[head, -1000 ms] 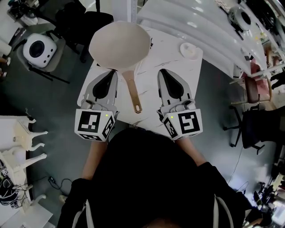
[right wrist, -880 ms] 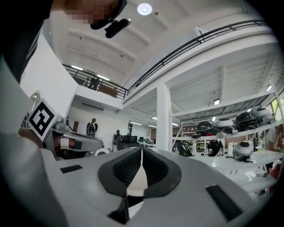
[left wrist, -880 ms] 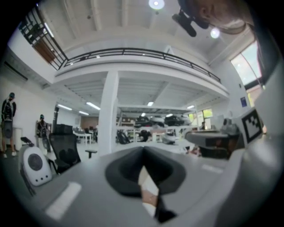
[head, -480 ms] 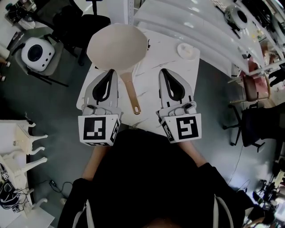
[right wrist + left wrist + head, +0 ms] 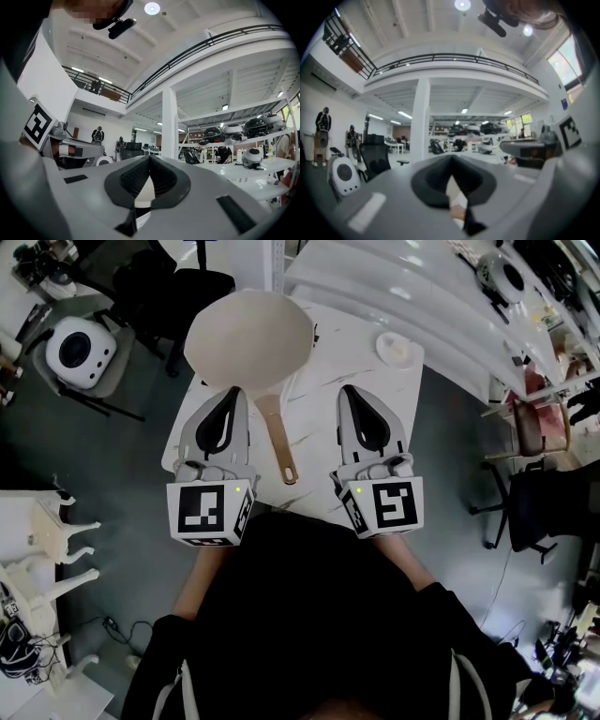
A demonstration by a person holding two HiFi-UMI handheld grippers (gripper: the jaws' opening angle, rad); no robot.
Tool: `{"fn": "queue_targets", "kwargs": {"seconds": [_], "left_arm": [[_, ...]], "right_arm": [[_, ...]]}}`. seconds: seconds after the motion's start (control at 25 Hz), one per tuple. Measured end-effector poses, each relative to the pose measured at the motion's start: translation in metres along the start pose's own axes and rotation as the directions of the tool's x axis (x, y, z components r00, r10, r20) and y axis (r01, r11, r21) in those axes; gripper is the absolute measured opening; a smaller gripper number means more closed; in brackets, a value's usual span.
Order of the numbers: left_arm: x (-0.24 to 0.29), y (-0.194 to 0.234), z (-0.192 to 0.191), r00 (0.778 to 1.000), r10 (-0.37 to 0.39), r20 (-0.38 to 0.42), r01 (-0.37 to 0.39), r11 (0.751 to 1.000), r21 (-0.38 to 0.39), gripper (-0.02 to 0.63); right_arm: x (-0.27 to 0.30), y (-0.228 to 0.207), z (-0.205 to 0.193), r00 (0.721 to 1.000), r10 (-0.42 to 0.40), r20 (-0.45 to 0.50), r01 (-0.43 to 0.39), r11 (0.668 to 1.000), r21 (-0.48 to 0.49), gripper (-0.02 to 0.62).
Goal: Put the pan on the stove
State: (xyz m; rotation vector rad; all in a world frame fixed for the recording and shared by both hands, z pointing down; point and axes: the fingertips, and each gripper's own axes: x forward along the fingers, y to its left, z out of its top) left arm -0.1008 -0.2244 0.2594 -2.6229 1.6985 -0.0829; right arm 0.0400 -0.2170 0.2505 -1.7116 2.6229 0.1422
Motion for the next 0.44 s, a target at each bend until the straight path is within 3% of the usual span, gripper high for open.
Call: {"fn": "queue_targets", "kwargs": {"seconds": [0.44], "left_arm": [[0.007, 0.005, -0.012, 1.000, 0.002, -0.025, -0.002, 1.000, -0.008, 0.008]], "right_arm": [[0.009, -0.003, -0.011, 1.000, -0.007, -0.021, 0.007, 1.000, 0.006, 0.020]]}}
